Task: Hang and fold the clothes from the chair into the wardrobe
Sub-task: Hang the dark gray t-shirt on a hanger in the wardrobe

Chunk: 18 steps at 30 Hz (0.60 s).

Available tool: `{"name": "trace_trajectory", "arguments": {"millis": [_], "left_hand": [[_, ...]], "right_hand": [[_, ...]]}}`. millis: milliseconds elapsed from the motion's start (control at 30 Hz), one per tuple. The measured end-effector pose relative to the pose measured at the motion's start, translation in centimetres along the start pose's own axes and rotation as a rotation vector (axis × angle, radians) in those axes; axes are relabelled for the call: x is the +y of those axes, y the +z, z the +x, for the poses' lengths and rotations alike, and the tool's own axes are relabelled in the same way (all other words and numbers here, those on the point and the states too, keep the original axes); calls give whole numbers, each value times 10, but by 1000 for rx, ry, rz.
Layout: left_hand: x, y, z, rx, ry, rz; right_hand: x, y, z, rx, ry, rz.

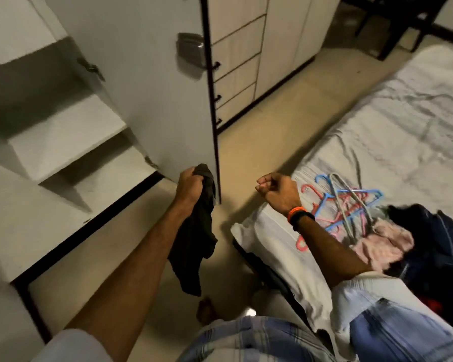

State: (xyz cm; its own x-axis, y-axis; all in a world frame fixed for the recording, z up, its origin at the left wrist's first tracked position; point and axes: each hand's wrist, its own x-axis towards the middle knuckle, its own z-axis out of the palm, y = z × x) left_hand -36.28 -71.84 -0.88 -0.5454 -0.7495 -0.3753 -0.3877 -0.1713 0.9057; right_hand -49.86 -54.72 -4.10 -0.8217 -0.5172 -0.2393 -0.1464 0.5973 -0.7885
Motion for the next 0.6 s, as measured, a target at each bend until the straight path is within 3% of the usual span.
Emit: {"name": "trace_trajectory", "arguments": {"millis": [200,467,600], "left_hand": [[-5,112,4,-172,-19,155],[-10,260,-4,-312,-131,214],[-43,313,17,-362,-178,389]], "right_hand": [[89,-61,4,179,190,65],[193,-113,8,214,449,124],[236,-127,15,199,553,87]]}}
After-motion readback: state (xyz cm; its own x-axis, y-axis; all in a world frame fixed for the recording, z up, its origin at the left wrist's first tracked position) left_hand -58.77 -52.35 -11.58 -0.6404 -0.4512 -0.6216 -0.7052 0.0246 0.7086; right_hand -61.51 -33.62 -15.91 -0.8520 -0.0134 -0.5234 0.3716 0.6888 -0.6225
